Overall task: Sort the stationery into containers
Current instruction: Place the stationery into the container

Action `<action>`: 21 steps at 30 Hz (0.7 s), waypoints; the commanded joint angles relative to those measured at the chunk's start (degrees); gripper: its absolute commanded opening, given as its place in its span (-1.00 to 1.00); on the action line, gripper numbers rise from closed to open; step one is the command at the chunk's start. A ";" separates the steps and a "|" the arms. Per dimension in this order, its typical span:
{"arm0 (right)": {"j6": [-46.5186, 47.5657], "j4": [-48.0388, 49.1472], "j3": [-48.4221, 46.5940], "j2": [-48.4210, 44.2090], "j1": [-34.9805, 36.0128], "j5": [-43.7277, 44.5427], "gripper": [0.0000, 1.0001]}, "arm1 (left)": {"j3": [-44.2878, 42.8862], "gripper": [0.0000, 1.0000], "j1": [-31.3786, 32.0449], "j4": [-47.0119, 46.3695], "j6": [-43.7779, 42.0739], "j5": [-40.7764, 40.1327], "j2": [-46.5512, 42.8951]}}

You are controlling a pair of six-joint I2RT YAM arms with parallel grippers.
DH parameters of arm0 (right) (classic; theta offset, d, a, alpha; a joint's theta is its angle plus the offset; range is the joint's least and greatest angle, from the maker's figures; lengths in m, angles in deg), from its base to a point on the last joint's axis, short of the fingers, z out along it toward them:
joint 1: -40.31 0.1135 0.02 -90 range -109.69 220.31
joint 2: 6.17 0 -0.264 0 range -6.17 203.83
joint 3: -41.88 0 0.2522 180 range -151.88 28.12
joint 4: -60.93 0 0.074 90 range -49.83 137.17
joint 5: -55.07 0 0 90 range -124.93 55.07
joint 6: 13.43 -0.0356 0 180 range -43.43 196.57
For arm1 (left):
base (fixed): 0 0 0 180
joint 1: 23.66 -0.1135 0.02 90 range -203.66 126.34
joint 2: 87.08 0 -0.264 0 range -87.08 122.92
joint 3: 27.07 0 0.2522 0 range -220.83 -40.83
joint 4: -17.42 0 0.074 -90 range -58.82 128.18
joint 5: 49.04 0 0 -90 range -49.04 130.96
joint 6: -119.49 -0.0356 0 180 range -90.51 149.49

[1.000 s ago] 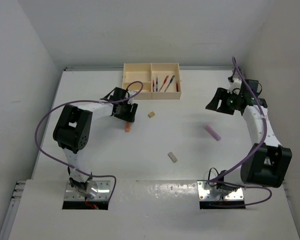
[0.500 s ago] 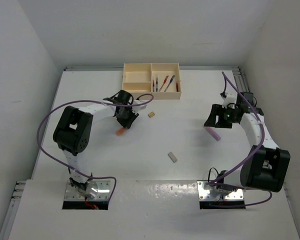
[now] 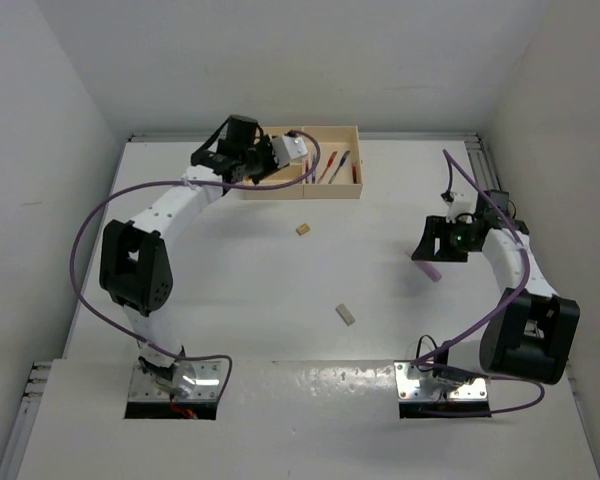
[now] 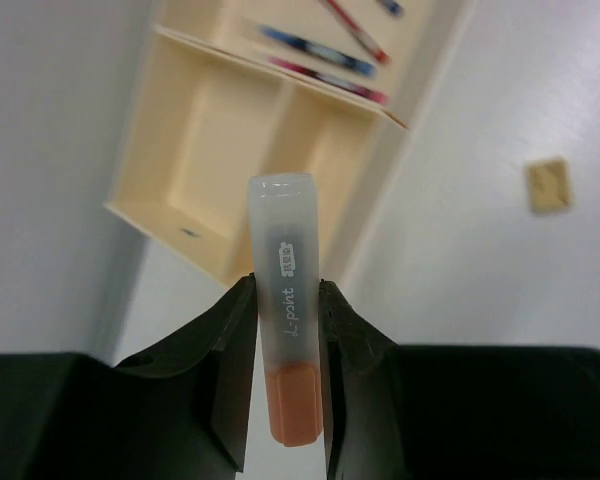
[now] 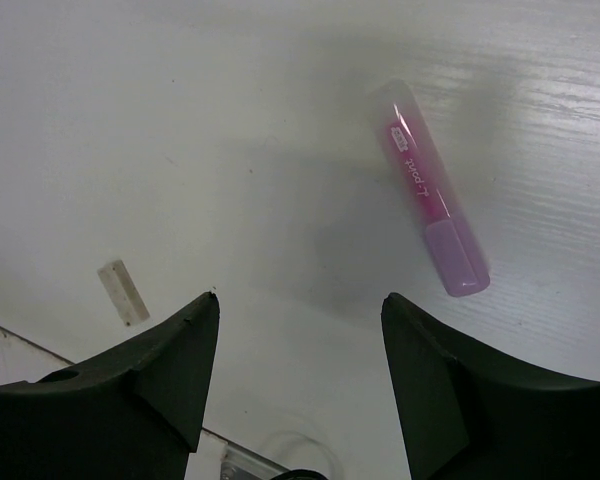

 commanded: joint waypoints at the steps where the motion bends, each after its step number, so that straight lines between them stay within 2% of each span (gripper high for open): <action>1: 0.14 2.12 0.48 0.48 -0.18 -0.38 0.30 | -4.38 -1.00 -1.56 -12.18 -1.13 -0.71 3.61; 5: -0.65 2.56 1.18 1.01 -0.18 -0.47 0.30 | -8.69 -1.00 -1.48 -20.19 -8.95 -0.88 10.38; 10: -0.74 3.17 1.88 1.72 -0.27 -0.38 0.29 | -20.11 -1.00 -2.18 -23.88 -8.44 -4.93 23.56; 13: -0.56 3.09 2.06 2.16 -0.53 -0.12 0.29 | -21.00 -1.00 -2.97 -31.35 -9.30 -4.23 27.26; 17: -0.21 2.65 2.50 2.16 -1.23 -0.21 0.29 | -25.64 -1.00 -3.23 -32.51 -11.77 -5.02 32.18; 19: 0.05 2.47 2.94 2.07 -1.58 -0.21 0.29 | -27.24 -0.94 -3.41 -32.94 -11.51 -6.25 34.82; 21: 0.23 2.38 3.20 2.07 -1.94 -0.12 0.29 | -29.34 -0.66 -3.58 -33.38 -10.28 -7.04 36.84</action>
